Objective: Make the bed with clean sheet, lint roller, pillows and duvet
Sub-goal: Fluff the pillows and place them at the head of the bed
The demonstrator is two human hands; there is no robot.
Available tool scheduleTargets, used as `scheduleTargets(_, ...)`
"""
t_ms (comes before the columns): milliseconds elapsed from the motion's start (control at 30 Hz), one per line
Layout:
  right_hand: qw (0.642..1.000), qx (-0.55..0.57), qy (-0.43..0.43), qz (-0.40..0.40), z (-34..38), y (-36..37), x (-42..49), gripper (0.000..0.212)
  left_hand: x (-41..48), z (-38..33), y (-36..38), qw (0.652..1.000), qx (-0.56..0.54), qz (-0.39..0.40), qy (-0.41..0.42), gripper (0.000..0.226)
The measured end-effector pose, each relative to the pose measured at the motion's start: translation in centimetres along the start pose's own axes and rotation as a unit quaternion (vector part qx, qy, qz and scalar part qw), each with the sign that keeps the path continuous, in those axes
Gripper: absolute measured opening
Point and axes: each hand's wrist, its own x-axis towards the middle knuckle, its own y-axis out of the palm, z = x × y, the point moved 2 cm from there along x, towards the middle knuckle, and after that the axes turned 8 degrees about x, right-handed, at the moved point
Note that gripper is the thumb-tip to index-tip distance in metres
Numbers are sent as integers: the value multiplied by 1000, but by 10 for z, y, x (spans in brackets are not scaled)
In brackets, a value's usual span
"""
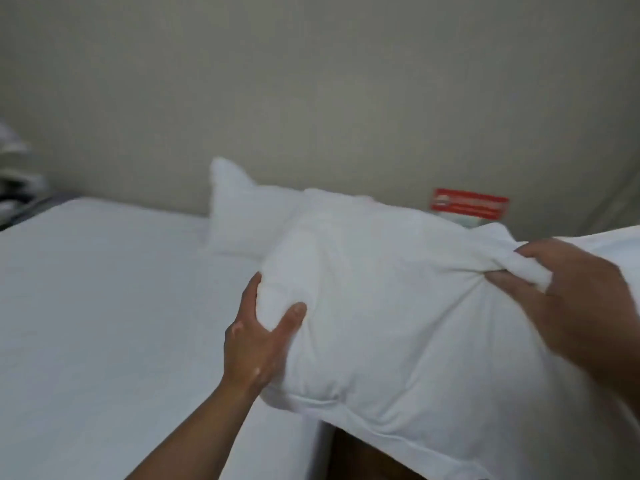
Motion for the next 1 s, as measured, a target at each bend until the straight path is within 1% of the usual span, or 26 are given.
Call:
scheduleTargets(67, 993, 50, -63, 88, 61, 63, -6, 21, -35, 65, -58, 995, 27, -61, -79, 101)
scheduleTargets(167, 959, 109, -162, 206, 133, 167, -29, 20, -101, 151, -121, 967, 55, -140, -205, 92)
scheduleTargets(267, 897, 159, -259, 322, 201, 260, -68, 18, -179, 216, -163, 921, 72, -212, -319, 98)
scheduleTargets(400, 801, 182, -348, 453, 282, 353, -131, 16, -268, 271, -191, 839, 83, -290, -453, 103)
scheduleTargets(500, 743, 184, -387, 514, 328, 407, -178, 21, -310, 296, -193, 788, 93, -309, -524, 101)
scheduleTargets(567, 718, 171, -404, 540, 346, 438, -206, 25, -329, 313, -190, 764, 98, -306, -559, 97)
scheduleTargets(667, 687, 158, -395, 589, 345, 484, -233, 27, -344, 339, -182, 743, 108, -294, -591, 96)
scheduleTargets(733, 649, 129, -384, 644, 324, 513, -237, 36, -344, 353, -170, 738, 109, -263, -612, 95)
scheduleTargets(767, 631, 98, -385, 666, 310, 525, -233, 44, -342, 358, -166, 733, 107, -253, -622, 94)
scheduleTargets(800, 623, 63, -381, 680, 294, 536, -226, 54, -339, 361, -163, 727, 106, -249, -631, 93)
scheduleTargets(833, 627, 34, -369, 685, 278, 547, -216, 61, -336, 364, -162, 719, 108, -248, -641, 93)
scheduleTargets(867, 642, 13, -351, 682, 264, 558, -203, 66, -333, 367, -163, 710, 111, -246, -650, 93)
scheduleTargets(933, 688, -10, -297, 662, 245, 582, -179, 77, -331, 372, -168, 697, 121, -238, -665, 94)
scheduleTargets(1000, 730, -34, -199, 653, 237, 605, -159, 104, -333, 378, -172, 689, 129, -229, -676, 97)
